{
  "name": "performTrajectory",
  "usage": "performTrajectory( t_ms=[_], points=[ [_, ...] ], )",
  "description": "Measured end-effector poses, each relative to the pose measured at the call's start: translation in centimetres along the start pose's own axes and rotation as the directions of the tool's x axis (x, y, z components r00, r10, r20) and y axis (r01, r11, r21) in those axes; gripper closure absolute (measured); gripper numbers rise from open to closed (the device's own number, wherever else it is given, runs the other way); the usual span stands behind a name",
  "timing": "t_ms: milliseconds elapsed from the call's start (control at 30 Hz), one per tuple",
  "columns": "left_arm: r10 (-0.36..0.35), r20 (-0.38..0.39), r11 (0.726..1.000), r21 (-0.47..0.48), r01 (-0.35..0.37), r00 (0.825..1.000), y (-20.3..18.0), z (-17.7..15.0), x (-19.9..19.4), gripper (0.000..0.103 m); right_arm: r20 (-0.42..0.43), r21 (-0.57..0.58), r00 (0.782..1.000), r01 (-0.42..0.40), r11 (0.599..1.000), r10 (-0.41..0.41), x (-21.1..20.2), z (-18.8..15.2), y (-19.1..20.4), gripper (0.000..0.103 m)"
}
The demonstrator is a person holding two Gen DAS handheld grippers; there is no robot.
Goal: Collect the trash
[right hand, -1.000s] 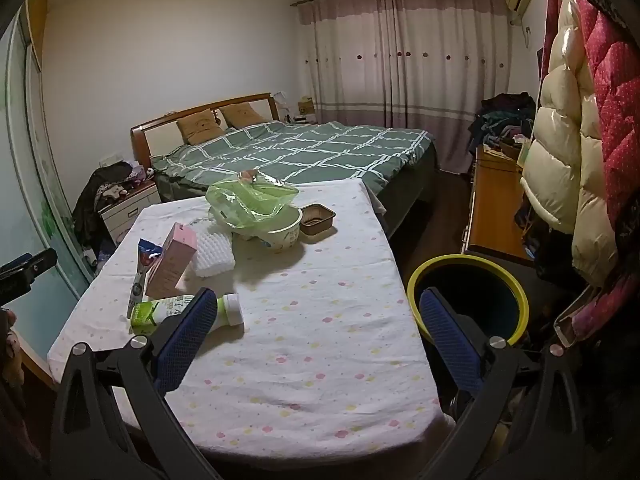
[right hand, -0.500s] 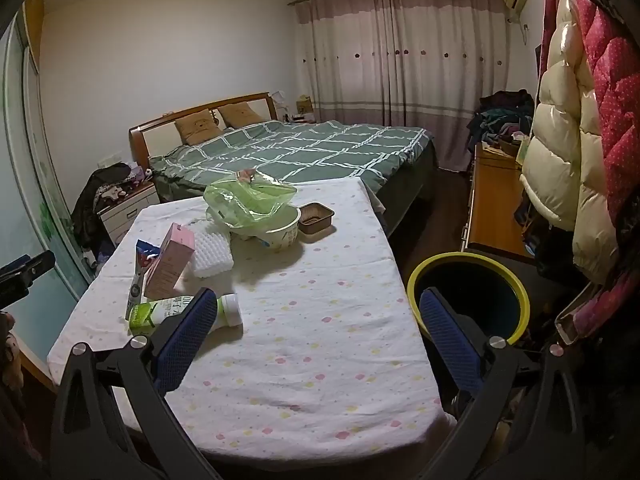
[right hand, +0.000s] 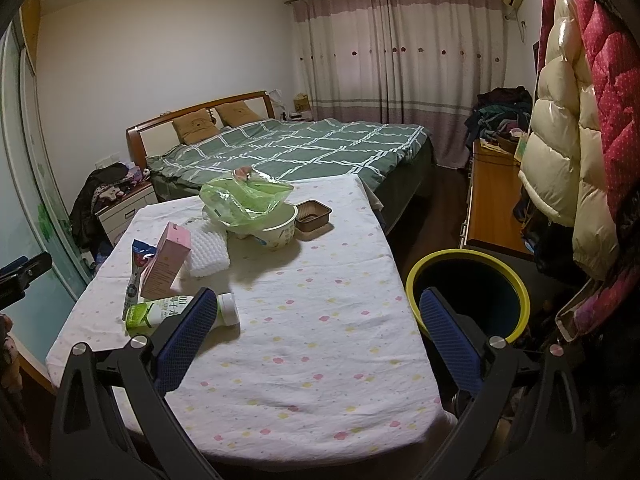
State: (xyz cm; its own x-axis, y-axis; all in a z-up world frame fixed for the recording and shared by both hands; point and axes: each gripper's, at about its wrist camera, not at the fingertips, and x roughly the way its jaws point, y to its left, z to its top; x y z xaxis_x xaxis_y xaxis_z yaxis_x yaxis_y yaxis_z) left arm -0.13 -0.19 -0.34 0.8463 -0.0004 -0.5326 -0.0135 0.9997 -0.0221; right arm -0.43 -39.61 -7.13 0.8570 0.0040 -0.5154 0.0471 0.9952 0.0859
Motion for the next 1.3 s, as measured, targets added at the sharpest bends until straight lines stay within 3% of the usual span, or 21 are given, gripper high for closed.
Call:
performTrajectory(
  t_ms=[1300],
  points=[
    [-0.009, -0.007, 1.0, 0.008, 0.009, 1.0, -0.65, -0.15, 0.58, 0.004, -0.01, 0.006, 1.0, 0.001, 1.0, -0.001, 0.38, -0.28, -0.27, 0.006]
  ],
)
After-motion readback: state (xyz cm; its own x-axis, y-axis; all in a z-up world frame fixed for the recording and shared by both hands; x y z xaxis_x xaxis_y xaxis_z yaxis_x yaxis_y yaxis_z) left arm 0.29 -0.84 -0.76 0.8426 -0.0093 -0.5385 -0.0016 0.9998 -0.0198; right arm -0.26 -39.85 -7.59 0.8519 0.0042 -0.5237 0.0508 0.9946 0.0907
